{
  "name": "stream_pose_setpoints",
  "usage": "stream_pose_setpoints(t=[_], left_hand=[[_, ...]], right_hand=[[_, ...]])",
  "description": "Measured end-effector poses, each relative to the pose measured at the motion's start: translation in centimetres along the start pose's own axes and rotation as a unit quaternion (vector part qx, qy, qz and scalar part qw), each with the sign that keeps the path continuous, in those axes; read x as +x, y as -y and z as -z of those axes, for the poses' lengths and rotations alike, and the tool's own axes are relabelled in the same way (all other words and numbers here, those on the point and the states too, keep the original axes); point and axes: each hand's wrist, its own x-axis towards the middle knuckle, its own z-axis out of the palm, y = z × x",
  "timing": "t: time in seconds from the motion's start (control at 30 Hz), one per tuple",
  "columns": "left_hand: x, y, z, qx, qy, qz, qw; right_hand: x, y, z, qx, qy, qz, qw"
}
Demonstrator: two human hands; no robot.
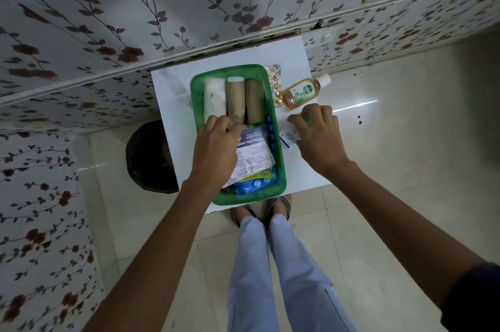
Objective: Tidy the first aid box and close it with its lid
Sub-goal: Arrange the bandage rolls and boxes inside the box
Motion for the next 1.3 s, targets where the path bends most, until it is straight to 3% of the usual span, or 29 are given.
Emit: stream_pose_setpoints(t=[0.17,0.2,0.3,0.33,0.47,0.6,0.77,0.87,1.07,1.2,1.3], left_hand=[[-1.1,-1.2,0.7,-0.035,-0.024,0.008,0.999],[-1.2,-1.5,0.9,-0.037,0.0,-0.005,0.999],[-1.6,-1.9,1.0,0.028,0.183,-0.03,0.982],[-1.6,-1.8,0.8,0.058,0.213,-0.038,0.975],[-0.8,-1.0,0.9,0.041,0.156,-0.049,0.986],[-0.2,-1.0,0.6,0.018,0.155,-0.055,0.986],[-0.3,0.2,1.9,-0.101,0.193,-0.069,0.974],[-0.4,1.3,4.6,-0.212,0.165,-0.035,0.963],[-1.3,3.0,6.5,-0.273,-0.038,0.07,0.959],[-1.5,2.9,5.8,-0.294,-0.072,0.106,0.947],[-1.6,2.6,5.5,-0.287,-0.085,0.116,0.947]], right_hand=[[-1.4,0.2,0.2,0.018,-0.003,-0.045,0.999],[-1.7,0.2,0.5,0.03,-0.017,-0.065,0.997],[-2.9,0.3,1.8,0.069,-0.078,-0.111,0.988],[-3.2,0.4,2.1,0.081,-0.091,-0.116,0.986],[-4.2,1.4,3.3,0.149,-0.102,-0.114,0.977],[-4.8,2.7,5.6,0.244,-0.087,-0.109,0.96],[-5.1,4.7,6.6,0.233,-0.01,0.033,0.972],[-5.3,6.3,5.2,0.179,0.002,0.102,0.979],[-5.2,8.7,1.4,0.07,0.012,0.186,0.98],[-4.8,8.1,0.8,0.12,0.01,0.248,0.961],[-4.0,7.5,0.3,0.097,0.017,0.282,0.954]])
